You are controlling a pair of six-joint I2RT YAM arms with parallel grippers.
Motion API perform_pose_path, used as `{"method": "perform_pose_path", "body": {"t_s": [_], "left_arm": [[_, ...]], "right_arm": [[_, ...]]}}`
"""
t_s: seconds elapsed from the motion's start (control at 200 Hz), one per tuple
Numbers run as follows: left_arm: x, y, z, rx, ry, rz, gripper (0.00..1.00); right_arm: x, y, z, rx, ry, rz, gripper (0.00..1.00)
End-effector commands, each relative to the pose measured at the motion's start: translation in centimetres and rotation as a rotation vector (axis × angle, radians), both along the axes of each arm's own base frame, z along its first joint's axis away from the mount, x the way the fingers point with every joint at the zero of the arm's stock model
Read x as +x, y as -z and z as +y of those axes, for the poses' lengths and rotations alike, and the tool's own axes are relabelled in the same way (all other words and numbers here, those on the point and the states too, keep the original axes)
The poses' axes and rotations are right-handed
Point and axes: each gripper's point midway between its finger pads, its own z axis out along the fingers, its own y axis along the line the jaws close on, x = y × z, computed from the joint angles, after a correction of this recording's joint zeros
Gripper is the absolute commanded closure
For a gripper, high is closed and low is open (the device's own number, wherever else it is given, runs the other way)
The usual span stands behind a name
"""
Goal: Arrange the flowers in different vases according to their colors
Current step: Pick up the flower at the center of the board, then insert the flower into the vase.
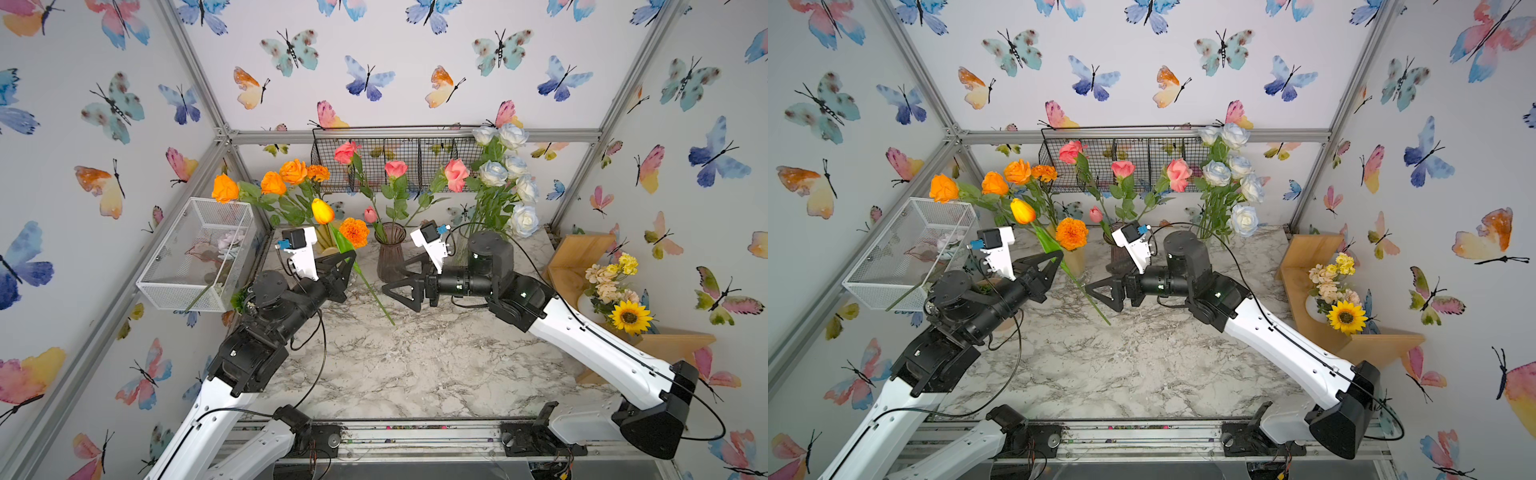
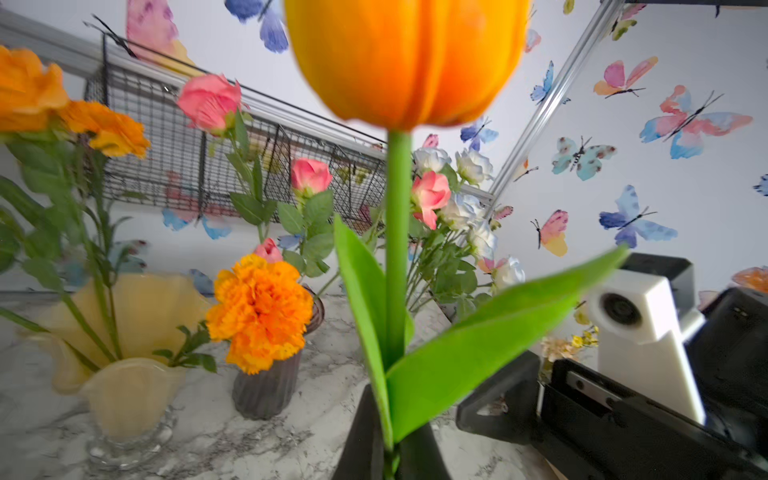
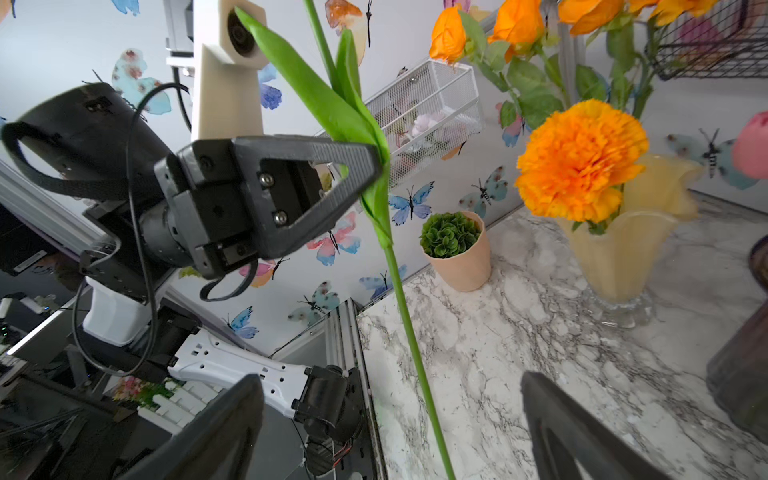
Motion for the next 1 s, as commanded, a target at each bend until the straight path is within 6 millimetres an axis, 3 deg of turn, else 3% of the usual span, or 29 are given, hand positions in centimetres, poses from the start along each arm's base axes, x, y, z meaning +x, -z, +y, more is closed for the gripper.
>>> {"method": "perform_pose_path", "body": {"t_s": [0.0, 0.27, 0.496, 0.601, 0.711, 0.996], "left_arm": [[1.9, -1.1, 4.0, 0.162, -0.218, -0.031, 0.94], [7.7, -6.9, 11.2, 0.157, -0.427, -0.088, 0.99], [10.4, -10.5, 12.1, 0.136, -0.475, -0.179, 0.99], [12.4, -10.4, 12.8, 0.12, -0.49, -0.177, 0.98], [14.8, -9.3, 12.0, 0.112, -0.44, -0.162, 0.99], [19.4, -4.0, 11.6, 0.144, -0.425, -0.124, 1.0]], "right_arm": [[1.5, 1.0, -1.3, -0.045, 0.11, -0.034, 0.01], [1.5, 1.2, -1.9, -0.059, 0.131, -0.055, 0.01], [1.6, 1.5, -2.6, -0.084, 0.157, -0.081, 0.01], [1.9, 1.6, -2.7, -0.088, 0.163, -0.083, 0.01], [2.5, 1.8, -2.8, -0.09, 0.184, -0.08, 0.01], [3.9, 2.8, -3.4, -0.096, 0.253, -0.057, 0.01]]}}
